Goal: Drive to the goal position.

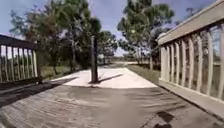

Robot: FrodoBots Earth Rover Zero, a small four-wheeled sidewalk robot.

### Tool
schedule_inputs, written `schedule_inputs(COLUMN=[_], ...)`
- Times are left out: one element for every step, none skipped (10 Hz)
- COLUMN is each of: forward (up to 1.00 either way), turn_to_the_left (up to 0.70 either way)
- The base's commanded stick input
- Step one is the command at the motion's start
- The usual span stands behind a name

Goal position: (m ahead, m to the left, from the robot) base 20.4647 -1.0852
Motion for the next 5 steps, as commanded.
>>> schedule_inputs(forward=[0.85,0.85,0.85,0.85,0.85], turn_to_the_left=[0.0,0.0,0.0,0.0,0.0])
